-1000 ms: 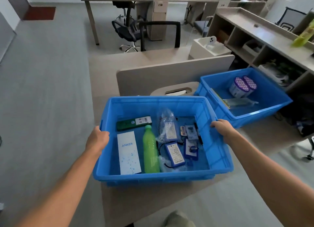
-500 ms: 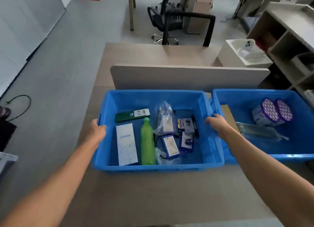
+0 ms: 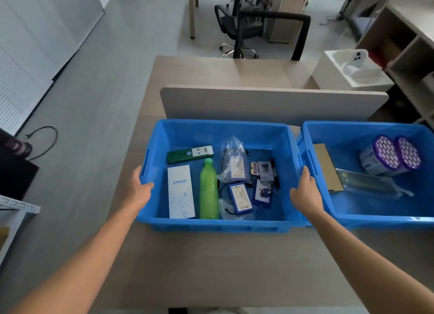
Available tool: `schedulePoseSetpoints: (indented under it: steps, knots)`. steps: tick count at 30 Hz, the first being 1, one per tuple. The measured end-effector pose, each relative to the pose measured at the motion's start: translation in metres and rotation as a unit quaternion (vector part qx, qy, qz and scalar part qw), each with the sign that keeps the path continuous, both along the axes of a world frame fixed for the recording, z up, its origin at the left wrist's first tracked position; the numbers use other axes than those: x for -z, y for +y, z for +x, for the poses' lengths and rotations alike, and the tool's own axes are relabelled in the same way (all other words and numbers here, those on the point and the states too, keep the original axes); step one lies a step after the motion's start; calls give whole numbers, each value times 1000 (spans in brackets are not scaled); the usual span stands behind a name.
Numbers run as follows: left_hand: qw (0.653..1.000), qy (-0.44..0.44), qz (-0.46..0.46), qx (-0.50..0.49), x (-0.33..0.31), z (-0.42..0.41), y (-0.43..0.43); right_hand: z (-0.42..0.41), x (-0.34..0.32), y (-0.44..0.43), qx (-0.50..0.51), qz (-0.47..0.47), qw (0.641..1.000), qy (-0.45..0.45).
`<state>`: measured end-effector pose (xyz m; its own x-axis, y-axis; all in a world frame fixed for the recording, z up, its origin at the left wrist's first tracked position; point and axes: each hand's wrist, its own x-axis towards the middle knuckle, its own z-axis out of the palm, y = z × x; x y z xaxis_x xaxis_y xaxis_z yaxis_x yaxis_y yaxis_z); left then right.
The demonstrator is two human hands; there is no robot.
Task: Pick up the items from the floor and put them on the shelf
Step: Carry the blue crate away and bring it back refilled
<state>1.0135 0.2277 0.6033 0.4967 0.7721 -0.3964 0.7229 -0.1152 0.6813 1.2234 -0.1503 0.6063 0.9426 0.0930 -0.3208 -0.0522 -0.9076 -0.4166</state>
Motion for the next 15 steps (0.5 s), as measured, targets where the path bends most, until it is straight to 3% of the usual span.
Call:
schedulePoseSetpoints:
  steps: [3, 6, 15]
  knots:
    - [997, 54, 42, 27, 0, -30, -24, -40, 13, -12, -14, -74, 992, -100]
    - [998, 37, 44, 27, 10, -49, -39, -55, 17, -20, 17, -132, 973, -189]
    - [997, 37, 72, -10, 21, -39, -46, -47, 23, -24, 50, -131, 981, -138]
